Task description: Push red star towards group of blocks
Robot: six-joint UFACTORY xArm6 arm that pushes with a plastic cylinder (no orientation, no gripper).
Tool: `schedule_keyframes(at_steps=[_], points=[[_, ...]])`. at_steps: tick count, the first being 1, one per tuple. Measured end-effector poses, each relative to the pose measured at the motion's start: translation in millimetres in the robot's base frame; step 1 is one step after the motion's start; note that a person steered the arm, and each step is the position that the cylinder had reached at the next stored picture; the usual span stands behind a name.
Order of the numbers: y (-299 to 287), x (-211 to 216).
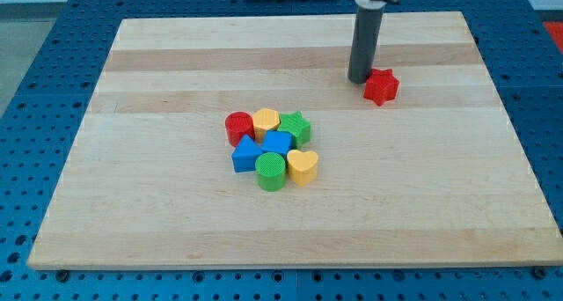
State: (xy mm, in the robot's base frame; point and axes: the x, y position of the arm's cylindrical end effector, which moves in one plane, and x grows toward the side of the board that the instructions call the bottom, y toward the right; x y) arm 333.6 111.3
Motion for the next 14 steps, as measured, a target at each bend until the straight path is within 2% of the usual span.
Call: schedule_keyframes(at_steps=[1, 3, 4, 6, 7, 11, 12, 13, 14], points=[[26, 1], [26, -6], [66, -6], [85, -11], [72, 29], [43, 41], [23, 58], [23, 58], [1, 82]])
